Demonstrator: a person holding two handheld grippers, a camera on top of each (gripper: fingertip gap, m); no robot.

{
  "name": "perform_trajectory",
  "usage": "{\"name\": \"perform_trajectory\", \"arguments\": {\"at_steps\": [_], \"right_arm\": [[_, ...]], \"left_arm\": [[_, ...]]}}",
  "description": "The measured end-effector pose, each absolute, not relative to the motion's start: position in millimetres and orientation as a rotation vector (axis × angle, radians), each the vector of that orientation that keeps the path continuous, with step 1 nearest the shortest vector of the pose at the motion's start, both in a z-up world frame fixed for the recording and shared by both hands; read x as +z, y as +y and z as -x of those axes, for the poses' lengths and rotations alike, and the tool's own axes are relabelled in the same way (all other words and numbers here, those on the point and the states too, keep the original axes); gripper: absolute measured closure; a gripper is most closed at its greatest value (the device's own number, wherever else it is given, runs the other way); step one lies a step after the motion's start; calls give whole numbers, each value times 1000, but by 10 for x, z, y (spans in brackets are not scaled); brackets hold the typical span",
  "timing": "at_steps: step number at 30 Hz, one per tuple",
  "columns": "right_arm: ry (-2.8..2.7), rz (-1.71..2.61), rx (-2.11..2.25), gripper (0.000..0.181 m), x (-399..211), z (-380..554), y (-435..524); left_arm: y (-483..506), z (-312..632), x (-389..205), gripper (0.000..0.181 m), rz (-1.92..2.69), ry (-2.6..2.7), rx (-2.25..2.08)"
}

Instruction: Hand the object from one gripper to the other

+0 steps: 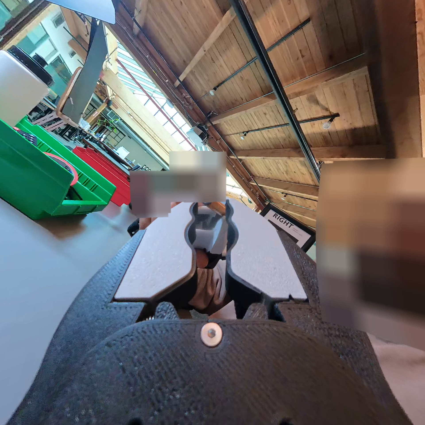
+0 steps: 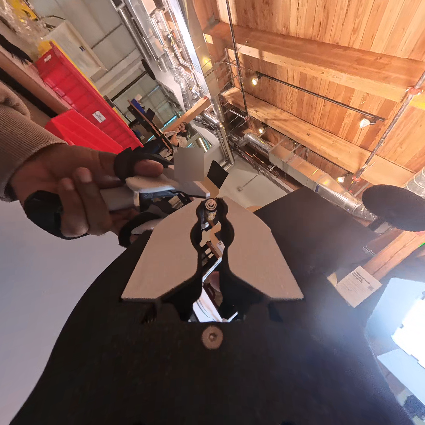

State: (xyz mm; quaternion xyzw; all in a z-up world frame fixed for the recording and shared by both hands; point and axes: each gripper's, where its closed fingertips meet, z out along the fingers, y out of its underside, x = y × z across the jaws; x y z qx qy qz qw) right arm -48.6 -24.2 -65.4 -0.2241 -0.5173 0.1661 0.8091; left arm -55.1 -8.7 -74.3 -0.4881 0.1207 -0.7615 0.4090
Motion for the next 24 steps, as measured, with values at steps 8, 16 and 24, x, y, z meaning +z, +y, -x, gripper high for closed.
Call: {"name": "perform_trajectory", "arguments": {"at_steps": [8, 16, 24], "right_arm": [[-1170, 498, 270, 169, -860, 561, -121], [-1372, 1299, 1226, 142, -1519, 776, 8], [-1338, 1365, 1461, 132, -1530, 804, -97]], "left_arm": [[-81, 503, -806, 171, 1268, 329, -1865], [204, 943, -849, 171, 1337, 498, -908], [41, 644, -1015, 171, 1133, 951, -81]]}}
